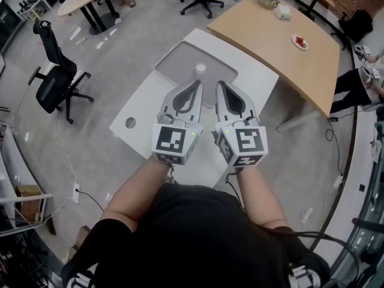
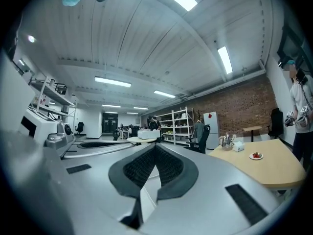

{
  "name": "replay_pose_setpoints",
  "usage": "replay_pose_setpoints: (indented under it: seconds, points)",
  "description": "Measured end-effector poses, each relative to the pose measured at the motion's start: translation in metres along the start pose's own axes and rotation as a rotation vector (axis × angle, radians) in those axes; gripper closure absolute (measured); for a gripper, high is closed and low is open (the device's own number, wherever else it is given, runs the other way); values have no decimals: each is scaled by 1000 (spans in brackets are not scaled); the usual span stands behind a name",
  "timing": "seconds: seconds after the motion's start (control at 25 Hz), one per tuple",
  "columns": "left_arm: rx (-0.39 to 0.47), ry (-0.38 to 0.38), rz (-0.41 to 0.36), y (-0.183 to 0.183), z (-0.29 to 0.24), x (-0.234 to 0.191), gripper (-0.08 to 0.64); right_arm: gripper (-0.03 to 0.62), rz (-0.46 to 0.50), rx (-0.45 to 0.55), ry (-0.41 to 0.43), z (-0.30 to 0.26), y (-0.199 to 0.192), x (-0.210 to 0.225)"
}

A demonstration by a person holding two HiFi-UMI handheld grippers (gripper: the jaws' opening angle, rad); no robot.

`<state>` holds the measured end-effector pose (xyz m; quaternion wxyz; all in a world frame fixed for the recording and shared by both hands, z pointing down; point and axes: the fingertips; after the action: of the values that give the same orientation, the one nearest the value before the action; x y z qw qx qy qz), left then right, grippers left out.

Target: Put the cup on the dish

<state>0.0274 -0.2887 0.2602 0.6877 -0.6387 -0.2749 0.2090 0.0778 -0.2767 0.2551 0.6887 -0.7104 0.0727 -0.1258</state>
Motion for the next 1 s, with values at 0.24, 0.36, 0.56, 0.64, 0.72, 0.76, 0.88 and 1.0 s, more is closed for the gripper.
replay_pose_setpoints:
  seconds: [0.24,0.36,0.56,0.64,0.72,0.76,0.88,1.0]
  points:
    - [-26,-6,19,-2,5,6,555,580,-1,-18,9,7,-2,-12]
    - [-32,-15,28,-3,5,9,555,580,0,-18,11,9,-2,-13]
    - [-27,-36,29,-2,7,15,555,580,0,-16,-4,13,-2,-10]
    - [-10,-41,26,3,7,17,555,580,1,-18,-3,13,-1,-11]
    - [-9,-43,24,5,6,19,555,580,4,-23,-1,14,0,-10]
    - [-14,-45,24,6,5,20,555,580,5,-23,1,14,1,-10]
    - [-11,-49,26,8,3,23,555,580,10,-19,2,15,2,-6]
    - [-7,-51,18,7,5,22,555,580,11,-18,3,15,3,-8]
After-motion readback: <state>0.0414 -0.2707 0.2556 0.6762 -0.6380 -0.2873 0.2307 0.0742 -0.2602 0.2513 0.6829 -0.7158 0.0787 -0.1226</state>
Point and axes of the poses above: the fingertips, and each gripper's own axes: z backward along the fingers, x to its right, y out of its top, and after that the axes turned 4 degrees about -z, right-handed
